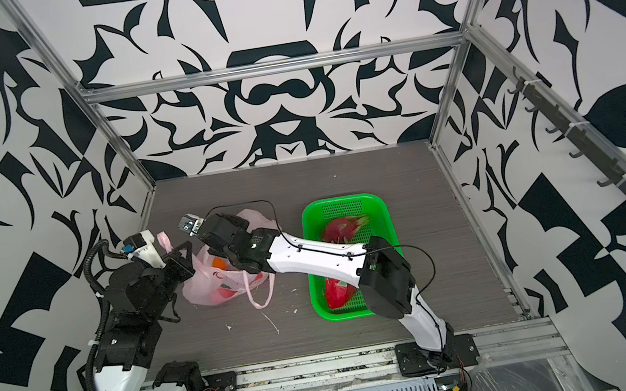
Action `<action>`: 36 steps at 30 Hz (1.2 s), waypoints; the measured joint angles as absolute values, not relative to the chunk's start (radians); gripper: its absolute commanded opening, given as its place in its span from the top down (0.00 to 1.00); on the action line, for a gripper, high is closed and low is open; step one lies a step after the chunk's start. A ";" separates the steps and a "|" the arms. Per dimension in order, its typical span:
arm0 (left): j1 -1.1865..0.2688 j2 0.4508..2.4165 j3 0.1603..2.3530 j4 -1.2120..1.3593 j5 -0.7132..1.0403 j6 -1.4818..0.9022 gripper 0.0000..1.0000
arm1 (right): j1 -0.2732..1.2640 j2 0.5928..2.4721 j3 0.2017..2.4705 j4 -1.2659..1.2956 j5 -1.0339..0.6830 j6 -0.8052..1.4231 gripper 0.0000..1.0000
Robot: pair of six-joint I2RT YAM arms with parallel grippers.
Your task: Untie the knot of the plastic bag and take out the fruit
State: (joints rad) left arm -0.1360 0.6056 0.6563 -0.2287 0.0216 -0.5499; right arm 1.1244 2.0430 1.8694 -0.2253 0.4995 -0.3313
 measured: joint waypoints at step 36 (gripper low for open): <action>-0.136 0.437 0.487 -0.364 0.267 -0.601 1.00 | 1.124 1.719 1.461 -0.335 0.420 0.040 0.73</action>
State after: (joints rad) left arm -0.1360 0.4370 0.4866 -0.3637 0.2672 -0.6014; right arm 1.1244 1.7191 1.4609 -0.3347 0.4202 0.0399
